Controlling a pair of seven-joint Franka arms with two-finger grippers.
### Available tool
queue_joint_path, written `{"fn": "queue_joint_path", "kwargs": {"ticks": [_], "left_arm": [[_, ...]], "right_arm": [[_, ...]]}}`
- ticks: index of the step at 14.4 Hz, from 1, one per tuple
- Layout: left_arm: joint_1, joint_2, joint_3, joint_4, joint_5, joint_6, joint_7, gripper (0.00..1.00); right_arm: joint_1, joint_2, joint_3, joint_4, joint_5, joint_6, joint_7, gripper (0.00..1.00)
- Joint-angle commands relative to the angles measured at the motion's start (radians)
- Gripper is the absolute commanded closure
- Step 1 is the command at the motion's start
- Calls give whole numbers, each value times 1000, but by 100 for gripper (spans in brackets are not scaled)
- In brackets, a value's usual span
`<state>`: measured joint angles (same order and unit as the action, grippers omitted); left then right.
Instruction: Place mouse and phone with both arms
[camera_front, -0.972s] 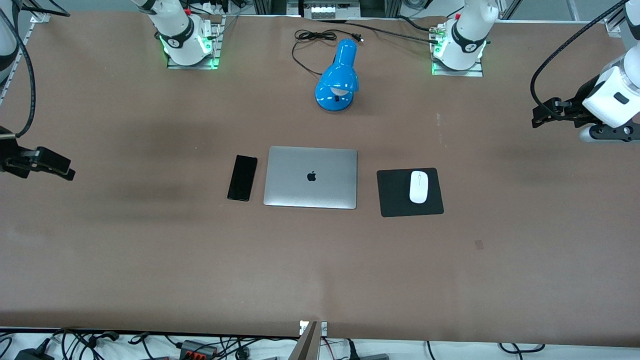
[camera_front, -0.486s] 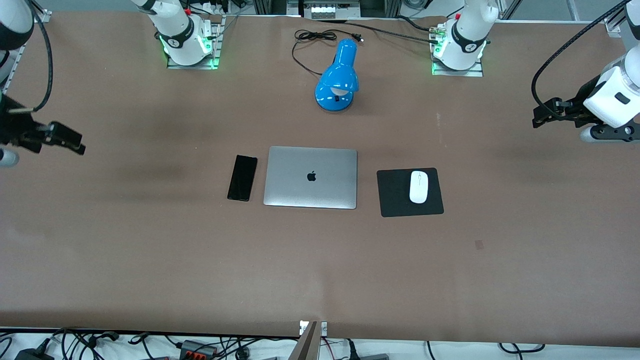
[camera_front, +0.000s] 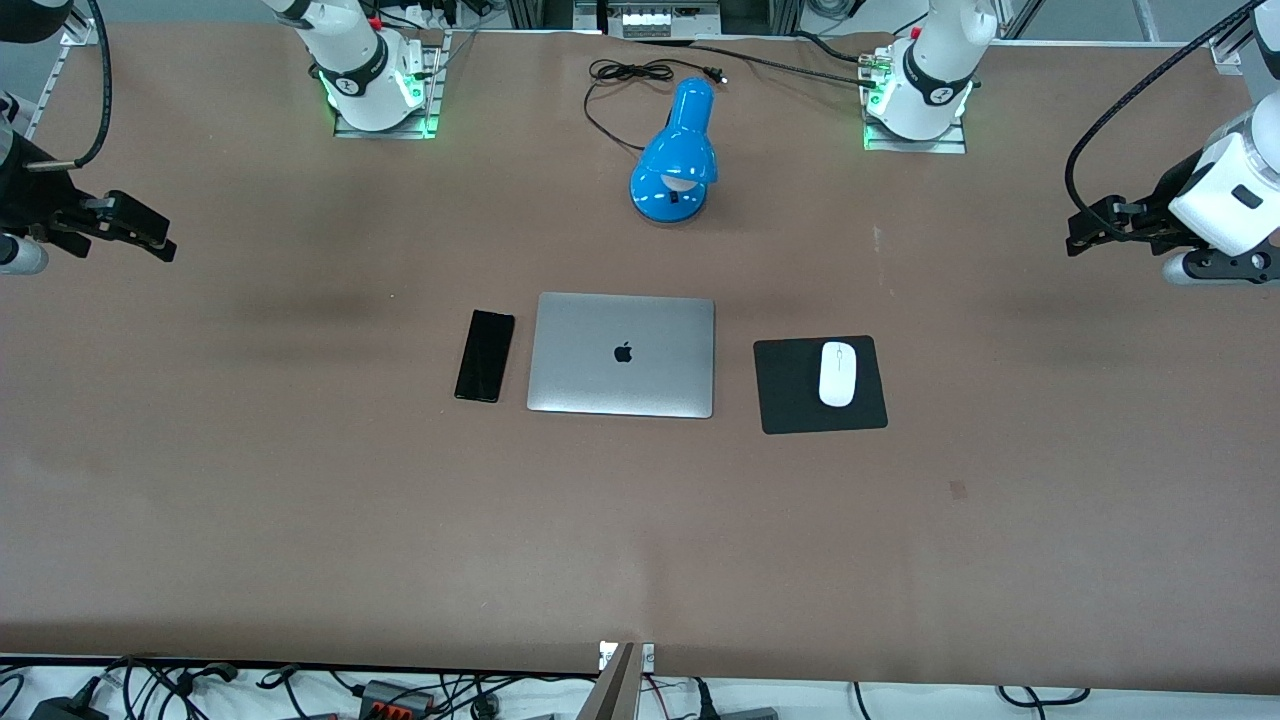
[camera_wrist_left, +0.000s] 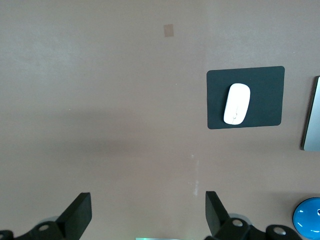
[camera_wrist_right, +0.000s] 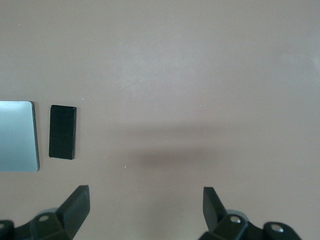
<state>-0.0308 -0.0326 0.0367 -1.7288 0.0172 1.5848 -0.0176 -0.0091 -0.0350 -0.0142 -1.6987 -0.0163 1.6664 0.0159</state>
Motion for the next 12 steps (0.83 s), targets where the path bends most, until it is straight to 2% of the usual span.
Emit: {"fn": "queue_joint_path", "kwargs": {"ticks": [1,12], "left_arm": [[0,-3,2,12,6,-17,-8,0],[0,-1,2,12,6,-17,-5,0]], "right_arm": [[-8,-23,4,-13,-5,18,-22,0],[-3,-23,5,-6,-7,4,-48,0]]}}
